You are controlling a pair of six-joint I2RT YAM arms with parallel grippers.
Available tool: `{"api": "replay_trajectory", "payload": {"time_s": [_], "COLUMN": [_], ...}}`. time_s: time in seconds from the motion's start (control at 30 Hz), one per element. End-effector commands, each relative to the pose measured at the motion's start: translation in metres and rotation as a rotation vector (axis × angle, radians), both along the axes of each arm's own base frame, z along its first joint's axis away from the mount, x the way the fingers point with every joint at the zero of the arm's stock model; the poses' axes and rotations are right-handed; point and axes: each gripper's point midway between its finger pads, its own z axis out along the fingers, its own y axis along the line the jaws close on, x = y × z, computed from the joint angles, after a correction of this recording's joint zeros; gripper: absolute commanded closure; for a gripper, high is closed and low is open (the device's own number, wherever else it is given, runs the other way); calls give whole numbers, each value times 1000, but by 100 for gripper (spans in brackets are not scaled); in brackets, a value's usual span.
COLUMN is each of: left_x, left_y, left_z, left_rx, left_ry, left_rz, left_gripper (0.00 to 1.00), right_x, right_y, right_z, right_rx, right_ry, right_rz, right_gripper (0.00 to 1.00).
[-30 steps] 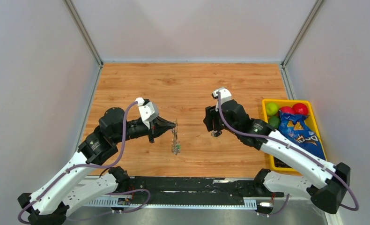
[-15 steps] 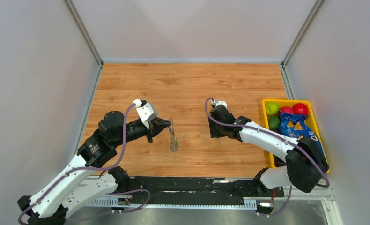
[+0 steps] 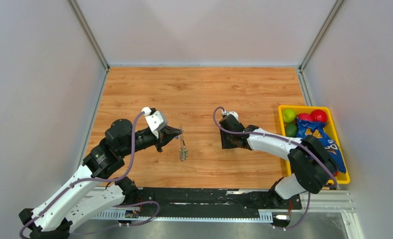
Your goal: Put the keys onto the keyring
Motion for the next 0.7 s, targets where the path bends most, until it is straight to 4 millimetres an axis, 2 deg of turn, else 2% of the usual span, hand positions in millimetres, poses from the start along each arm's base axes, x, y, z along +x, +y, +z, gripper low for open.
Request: {"api": "replay_trajectory", "payload": {"time_s": [0.0,0.23,0.4,0.43,0.47,0.53,0.67], "left_x": [2,2,3,3,3,3,3], "left_y": [-1,-1,-1,-1,-1,-1,-1], "left_z": [23,23,23,23,23,23,22], "left_rx": [-59,-58,-58,-58,-58,-57,-55], "left_ry": [-81,-83,-85,-86,-85,-84,-84], "left_rz": [-1,1,2,2,1,2,5], "left_gripper": [100,100,100,100,100,100,100], "right_x": [19,24,30,32,34,37,43], "right_y": [7,2,6,7,8,10,13], "right_z": [3,-3,12,17,21,32,53], "right_rx": [38,14,30,36,42,55,66], "right_ry": [-57,-65,-103,-113,-121,-144,-182], "right_rz": [-53,-68,-58,-55,-55,-51,-38], "right_gripper": [62,71,85,86,84,73,63]}}
